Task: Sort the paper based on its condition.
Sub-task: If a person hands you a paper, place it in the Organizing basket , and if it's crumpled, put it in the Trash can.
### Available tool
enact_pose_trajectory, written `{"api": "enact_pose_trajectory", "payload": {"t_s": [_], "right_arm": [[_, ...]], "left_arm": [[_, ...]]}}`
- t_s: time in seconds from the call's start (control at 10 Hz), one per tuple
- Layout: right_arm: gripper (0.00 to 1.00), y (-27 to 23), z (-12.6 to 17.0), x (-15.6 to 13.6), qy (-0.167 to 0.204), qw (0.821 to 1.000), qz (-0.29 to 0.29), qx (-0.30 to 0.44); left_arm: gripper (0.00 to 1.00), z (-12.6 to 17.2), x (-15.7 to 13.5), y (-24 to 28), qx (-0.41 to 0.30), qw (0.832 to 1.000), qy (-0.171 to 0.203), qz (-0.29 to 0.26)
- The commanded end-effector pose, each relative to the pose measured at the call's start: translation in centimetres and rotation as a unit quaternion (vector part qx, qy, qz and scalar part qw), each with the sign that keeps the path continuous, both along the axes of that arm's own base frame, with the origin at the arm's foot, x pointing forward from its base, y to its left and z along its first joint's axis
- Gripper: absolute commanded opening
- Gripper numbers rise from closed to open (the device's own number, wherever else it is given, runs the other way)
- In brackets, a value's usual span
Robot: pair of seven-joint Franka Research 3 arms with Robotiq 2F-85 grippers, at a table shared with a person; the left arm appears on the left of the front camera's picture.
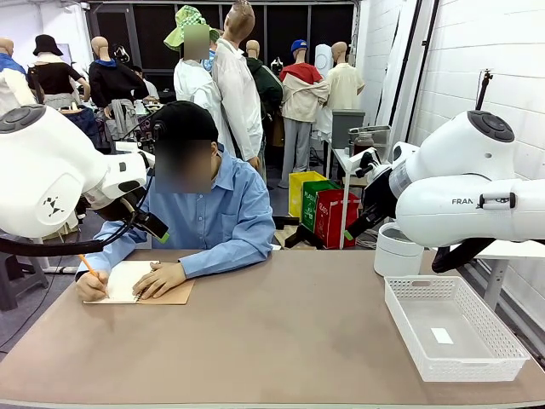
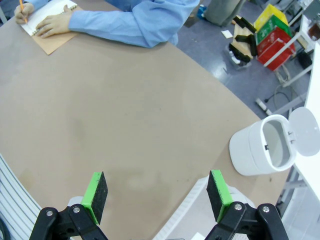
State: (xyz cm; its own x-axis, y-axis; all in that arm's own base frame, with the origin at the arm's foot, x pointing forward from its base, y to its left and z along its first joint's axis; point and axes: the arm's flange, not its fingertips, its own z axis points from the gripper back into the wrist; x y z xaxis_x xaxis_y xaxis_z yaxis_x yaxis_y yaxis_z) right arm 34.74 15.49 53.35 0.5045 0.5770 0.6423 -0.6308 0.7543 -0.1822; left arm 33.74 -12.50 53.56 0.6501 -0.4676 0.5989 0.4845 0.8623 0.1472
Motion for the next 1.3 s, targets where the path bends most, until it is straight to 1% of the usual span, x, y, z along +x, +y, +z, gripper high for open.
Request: {"api": "enact_pose_trajectory", "payload": {"t_s": [0.0, 1.2], "right_arm": [[1.0, -0.08, -0.02, 0.04, 0.001, 1.0, 0.001, 0.003], [1.0, -0.08, -0.02, 0.04, 0.001, 1.0, 0.001, 0.003]], "left_arm": [[1.0, -0.11, -0.02, 0.05, 0.002, 1.0, 0.003, 0.0], [1.0, -0.11, -0.02, 0.05, 0.002, 1.0, 0.003, 0.0]]}}
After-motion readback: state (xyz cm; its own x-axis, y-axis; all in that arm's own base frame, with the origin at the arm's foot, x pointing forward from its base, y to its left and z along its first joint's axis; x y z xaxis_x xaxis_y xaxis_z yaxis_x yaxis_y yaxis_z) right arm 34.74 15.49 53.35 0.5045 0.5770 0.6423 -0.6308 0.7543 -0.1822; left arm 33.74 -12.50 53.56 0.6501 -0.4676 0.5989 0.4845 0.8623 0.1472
